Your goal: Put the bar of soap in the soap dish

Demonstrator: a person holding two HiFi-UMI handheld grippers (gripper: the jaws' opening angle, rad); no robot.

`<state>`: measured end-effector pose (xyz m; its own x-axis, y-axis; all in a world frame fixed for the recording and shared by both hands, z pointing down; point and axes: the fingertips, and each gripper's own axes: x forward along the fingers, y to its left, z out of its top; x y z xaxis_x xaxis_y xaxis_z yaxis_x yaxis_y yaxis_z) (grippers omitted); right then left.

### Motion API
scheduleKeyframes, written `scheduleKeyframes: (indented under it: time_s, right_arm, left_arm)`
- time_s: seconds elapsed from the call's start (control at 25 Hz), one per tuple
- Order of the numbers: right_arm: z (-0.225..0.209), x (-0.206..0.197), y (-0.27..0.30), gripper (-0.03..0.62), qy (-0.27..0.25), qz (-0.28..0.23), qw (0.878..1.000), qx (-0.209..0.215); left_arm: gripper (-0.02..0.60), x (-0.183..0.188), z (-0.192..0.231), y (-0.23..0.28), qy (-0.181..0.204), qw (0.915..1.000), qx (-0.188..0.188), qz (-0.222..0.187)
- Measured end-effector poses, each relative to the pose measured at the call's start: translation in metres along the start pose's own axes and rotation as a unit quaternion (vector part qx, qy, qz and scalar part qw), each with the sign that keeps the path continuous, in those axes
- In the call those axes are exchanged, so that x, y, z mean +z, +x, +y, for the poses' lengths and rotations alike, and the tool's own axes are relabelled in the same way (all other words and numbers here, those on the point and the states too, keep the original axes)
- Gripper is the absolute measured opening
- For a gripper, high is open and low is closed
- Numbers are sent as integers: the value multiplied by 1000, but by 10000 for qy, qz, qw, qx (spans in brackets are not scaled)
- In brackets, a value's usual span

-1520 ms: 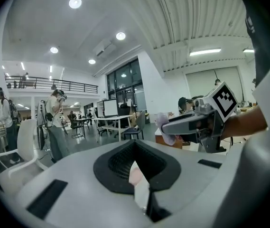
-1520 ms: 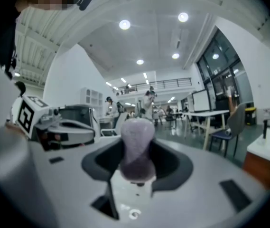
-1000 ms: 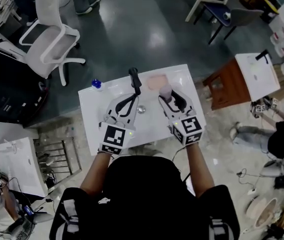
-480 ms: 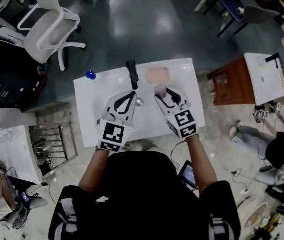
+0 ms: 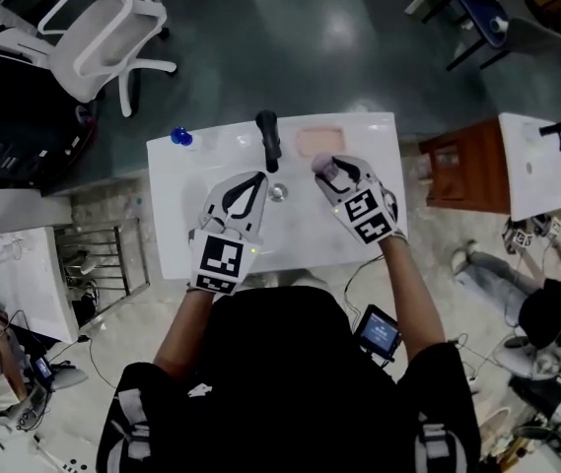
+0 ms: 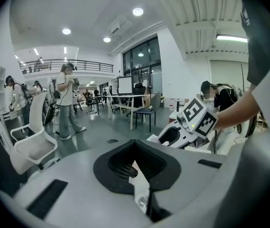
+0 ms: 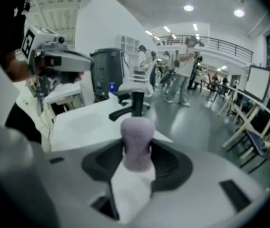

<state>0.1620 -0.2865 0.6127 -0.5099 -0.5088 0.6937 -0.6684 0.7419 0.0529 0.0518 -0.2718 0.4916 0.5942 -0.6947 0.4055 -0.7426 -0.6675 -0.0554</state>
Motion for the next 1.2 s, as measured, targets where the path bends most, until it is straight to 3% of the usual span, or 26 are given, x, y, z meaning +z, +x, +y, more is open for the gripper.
scheduleKeyframes:
  time_s: [0.28, 0.72, 1.2]
  right_arm:
    - [-18, -27, 44, 206, -701, 830, 9935, 344]
    - [-46, -46, 100, 206, -1752, 1793, 9667, 509]
    - [-52, -53, 118, 202, -2269, 2077, 9498, 565]
  left_arm:
    - [21, -14, 11, -1, -139, 9996, 185, 138]
    - [21, -37, 33, -12, -267, 9975, 552, 355]
    - [21, -44, 38, -12, -326, 9966, 641, 403]
